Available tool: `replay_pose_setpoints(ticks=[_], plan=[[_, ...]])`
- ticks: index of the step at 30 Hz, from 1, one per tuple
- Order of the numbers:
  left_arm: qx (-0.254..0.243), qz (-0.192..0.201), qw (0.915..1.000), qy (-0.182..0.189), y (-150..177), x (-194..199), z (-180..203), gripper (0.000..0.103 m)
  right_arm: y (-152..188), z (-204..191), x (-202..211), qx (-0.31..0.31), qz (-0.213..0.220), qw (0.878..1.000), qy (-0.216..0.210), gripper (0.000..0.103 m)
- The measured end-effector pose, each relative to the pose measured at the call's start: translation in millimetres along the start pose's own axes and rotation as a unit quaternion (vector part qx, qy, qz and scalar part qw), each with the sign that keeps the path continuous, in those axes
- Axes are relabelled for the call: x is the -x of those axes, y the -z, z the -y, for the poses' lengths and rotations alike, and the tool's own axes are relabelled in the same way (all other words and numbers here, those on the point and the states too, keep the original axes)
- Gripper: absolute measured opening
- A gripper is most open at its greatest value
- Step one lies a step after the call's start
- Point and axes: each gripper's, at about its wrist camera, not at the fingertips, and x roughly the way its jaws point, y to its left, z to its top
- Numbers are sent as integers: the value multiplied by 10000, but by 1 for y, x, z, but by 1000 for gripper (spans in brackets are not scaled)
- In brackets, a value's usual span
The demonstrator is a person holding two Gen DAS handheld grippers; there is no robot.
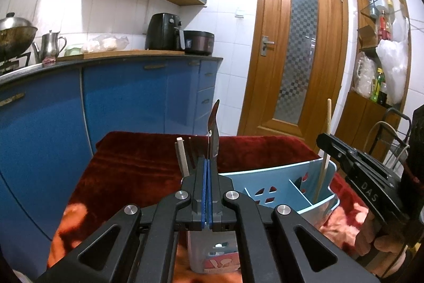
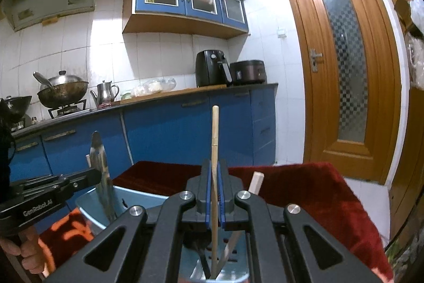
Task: Organize utensils
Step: 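Open both tools to drop the knife and chopstick into the caddy, then move both open tools back over the remaining forks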
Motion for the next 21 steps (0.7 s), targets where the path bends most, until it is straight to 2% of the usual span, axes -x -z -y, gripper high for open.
replay_pose_setpoints(ticks=[2,5,6,8,11,21], plan=[[-11,-88,10000,39,1,-2,2,1,1,2,2,-88,-67,9999,-74,8],[-9,-268,9996,117,2,-4,5,5,0,4,7,-210,-115,9996,-149,25],[7,-305,9994,135,3,-4,6,6,-1,5,9,-256,-119,9994,-198,27],[-8,-335,9993,148,2,-4,7,12,-3,5,15,-278,-105,9993,-221,27],[-50,-331,9993,143,2,2,10,15,-7,2,24,-273,-93,9993,-240,27],[-38,-379,9991,182,5,25,14,16,-15,-11,53,-361,-351,9987,-122,27]])
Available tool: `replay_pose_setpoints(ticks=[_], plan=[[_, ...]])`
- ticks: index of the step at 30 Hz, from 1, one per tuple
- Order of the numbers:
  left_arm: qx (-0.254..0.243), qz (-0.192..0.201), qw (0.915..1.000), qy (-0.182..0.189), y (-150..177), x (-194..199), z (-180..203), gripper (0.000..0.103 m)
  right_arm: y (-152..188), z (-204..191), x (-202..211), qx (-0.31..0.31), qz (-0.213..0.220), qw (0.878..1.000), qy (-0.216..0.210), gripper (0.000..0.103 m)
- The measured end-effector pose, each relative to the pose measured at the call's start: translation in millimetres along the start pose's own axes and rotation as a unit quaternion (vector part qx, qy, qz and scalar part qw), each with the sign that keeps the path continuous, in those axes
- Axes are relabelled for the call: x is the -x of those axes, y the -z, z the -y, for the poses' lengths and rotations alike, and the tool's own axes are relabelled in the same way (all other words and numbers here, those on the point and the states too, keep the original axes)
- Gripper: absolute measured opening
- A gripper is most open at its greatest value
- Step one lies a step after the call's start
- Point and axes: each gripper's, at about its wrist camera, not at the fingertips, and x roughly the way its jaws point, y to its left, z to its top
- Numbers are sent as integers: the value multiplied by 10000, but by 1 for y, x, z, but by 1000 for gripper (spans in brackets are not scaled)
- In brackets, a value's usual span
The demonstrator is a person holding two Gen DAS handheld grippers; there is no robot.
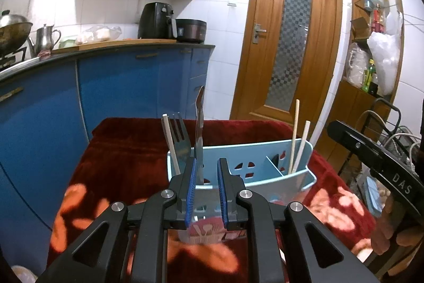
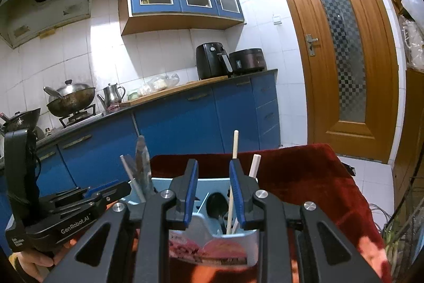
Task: Organize utensils
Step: 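Move both open tools back over the remaining forks, then grasp a silver fork with the left tool while the right tool grasps another fork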
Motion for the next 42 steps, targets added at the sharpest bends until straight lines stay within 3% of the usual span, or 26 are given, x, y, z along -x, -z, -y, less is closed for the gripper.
replay_pose_setpoints(ticks=[20,42], plan=[[11,-359,9994,0,26,53,5,16,29,-26,44,-68,-907,9957,197,27],[-96,-1603,9868,212,91,43,26,16,99,12,69,-765,-2111,9737,379,27]])
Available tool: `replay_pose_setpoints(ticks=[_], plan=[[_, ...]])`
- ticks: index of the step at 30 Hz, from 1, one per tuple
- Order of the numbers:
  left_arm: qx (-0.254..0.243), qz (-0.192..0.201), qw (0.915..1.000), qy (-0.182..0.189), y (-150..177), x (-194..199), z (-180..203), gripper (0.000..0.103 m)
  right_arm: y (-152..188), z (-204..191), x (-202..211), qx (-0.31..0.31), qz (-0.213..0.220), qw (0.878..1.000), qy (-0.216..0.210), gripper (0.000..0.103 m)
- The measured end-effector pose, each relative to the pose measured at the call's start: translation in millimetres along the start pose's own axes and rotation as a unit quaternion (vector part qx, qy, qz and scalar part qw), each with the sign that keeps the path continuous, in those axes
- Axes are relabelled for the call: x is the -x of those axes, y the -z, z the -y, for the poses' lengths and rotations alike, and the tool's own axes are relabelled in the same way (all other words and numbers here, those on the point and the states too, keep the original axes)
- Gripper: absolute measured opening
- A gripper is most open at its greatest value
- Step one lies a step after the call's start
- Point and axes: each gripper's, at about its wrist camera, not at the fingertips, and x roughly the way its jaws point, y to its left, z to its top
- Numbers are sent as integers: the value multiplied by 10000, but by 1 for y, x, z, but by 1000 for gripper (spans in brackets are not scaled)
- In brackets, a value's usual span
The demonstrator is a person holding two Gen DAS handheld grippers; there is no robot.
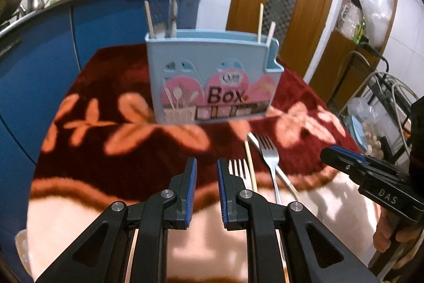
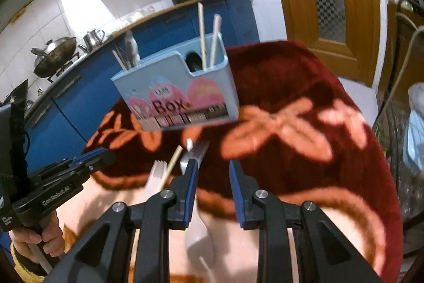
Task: Organize utensils
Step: 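Grasp a silver fork with the left tool while the right tool grasps another fork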
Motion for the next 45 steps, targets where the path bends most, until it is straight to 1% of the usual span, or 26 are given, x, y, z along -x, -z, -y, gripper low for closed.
replay_pose_setpoints(ticks=[4,9,12,20,24,28,32,37,42,44,45], plan=[[-19,-246,9995,175,5,-8,5,16,9,12,-3,-151,-161,9998,22,27],[9,-571,9977,358,13,-17,13,16,16,21,-2,-255,-238,9994,32,28],[24,-674,9968,424,17,-18,17,16,20,26,-1,-338,-276,9990,-34,28],[-115,-852,9953,439,24,-20,26,16,25,33,-1,-416,-344,9985,-112,28],[-179,-996,9942,352,28,-24,28,16,27,35,-1,-434,-352,9984,-123,28],[-144,-1058,9937,352,28,-27,27,19,28,36,-2,-434,-369,9983,-133,28],[-128,-1178,9921,411,27,-32,25,19,28,36,-2,-423,-377,9983,-135,28],[-157,-1455,9877,557,21,-39,21,19,28,35,-2,-367,-403,9984,-131,28],[-292,-1737,9819,702,16,-44,20,16,26,34,-2,-322,-437,9984,-128,28],[-312,-1788,9809,701,15,-45,19,11,26,32,-3,-295,-465,9984,-130,29],[-320,-1797,9807,694,14,-46,19,10,25,31,-3,-280,-477,9984,-137,29]])
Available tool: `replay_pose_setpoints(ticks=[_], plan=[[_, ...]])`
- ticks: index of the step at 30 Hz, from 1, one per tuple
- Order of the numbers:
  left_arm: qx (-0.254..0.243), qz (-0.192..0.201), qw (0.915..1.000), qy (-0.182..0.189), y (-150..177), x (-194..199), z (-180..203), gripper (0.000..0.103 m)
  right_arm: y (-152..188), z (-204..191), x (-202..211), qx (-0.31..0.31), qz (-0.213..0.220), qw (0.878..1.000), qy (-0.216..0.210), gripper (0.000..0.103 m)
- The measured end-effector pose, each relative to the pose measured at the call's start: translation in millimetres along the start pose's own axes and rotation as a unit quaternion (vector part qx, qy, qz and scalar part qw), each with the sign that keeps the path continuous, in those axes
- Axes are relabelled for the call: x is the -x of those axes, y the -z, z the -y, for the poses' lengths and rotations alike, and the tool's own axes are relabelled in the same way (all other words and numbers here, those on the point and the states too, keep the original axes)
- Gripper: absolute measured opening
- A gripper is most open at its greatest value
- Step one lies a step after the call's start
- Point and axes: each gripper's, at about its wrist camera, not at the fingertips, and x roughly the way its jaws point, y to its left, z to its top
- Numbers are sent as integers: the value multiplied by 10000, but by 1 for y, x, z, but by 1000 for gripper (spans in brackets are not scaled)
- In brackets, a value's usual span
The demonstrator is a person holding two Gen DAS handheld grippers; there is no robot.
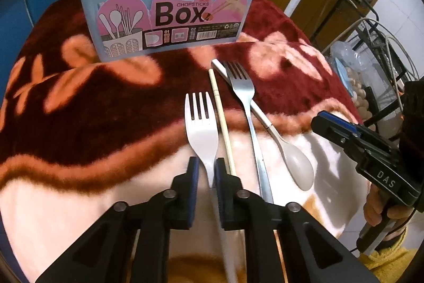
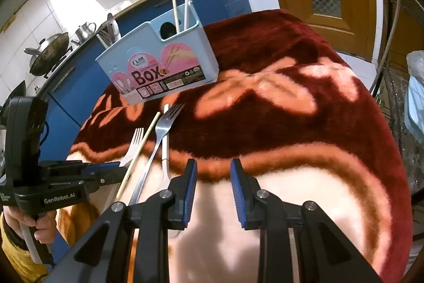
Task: Organize utensils
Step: 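Grasp a silver fork with the left tool while the right tool grasps another fork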
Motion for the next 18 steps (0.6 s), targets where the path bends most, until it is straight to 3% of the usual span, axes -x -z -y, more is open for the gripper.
replay_pose_setpoints(ticks=[10,18], plan=[[525,495,9970,264,7,12,-20,9,-8,-21,-7,427,-278,9987,44,29],[655,1198,9906,-67,9,38,-39,8,-25,-35,-27,413,-535,9976,-173,29]])
